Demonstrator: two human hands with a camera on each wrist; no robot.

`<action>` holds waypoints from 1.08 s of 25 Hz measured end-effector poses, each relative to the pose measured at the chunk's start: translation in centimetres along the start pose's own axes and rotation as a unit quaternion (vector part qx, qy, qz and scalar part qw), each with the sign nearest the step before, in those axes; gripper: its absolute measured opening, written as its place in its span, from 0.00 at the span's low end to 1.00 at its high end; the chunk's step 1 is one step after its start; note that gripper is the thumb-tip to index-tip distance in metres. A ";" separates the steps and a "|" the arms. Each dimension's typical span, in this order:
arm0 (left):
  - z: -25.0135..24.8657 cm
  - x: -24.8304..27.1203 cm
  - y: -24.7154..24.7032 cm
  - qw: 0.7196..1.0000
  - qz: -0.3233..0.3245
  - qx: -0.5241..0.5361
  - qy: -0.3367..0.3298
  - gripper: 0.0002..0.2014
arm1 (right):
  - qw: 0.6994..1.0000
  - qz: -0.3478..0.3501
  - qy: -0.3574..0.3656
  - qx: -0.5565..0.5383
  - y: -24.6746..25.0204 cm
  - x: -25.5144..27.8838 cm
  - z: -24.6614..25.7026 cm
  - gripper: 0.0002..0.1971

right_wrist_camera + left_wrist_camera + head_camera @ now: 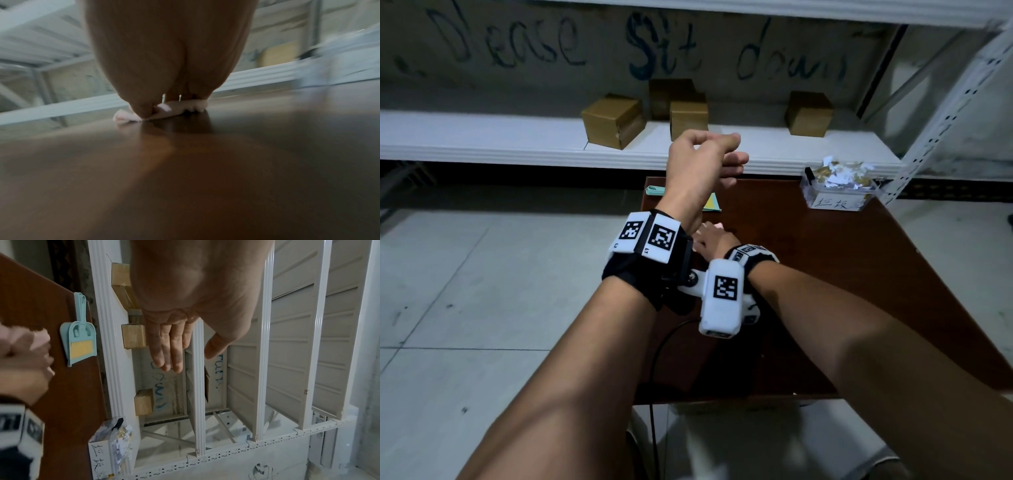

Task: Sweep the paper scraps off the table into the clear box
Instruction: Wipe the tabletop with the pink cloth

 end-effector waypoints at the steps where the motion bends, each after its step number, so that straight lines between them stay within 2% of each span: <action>1: 0.0 -0.1 -0.3 1.000 0.002 0.001 -0.001 0.18 | 1.000 -0.002 -0.005 0.014 0.6 1.3 -1.6 0.27; 3: 0.0 -0.1 -0.7 1.000 0.006 0.002 -0.001 0.18 | 0.998 -0.010 -0.052 0.027 1.3 3.5 -6.9 0.26; 8: 0.1 0.3 -1.4 1.000 0.014 -0.001 -0.002 0.19 | 0.977 -0.056 -0.200 -0.036 2.5 9.1 -20.0 0.30; 13: 0.1 0.0 -1.6 1.000 0.017 -0.012 -0.008 0.18 | 0.954 -0.034 -0.298 -0.004 4.2 14.9 -29.6 0.28; 15: 0.3 -0.3 -1.6 1.000 0.017 -0.016 -0.004 0.18 | 0.949 -0.019 -0.314 0.006 4.5 16.6 -32.6 0.29; 17: 0.4 -0.6 -1.5 1.000 0.015 -0.021 -0.006 0.18 | 0.944 -0.021 -0.330 -0.002 4.6 17.5 -35.3 0.29; 21: 0.5 -0.9 -1.0 0.999 0.011 -0.032 -0.006 0.16 | 0.925 -0.010 -0.380 -0.009 5.2 17.8 -36.8 0.29; 25: 0.4 -1.2 -0.3 0.999 0.013 -0.042 -0.004 0.17 | 0.944 0.008 -0.327 0.048 4.7 14.9 -39.4 0.26; 27: 0.2 -1.4 0.1 0.999 0.011 -0.040 -0.005 0.16 | 0.950 -0.013 -0.309 0.052 4.9 13.7 -36.8 0.24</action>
Point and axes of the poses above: each hand's wrist, its own x-axis away from the middle knuckle, its own y-axis out of the back of the hand, z = x × y, the point moved 4 cm from there along -x, towards the middle knuckle, and after that the axes turned 4 degrees about y, right-handed, at the moved point
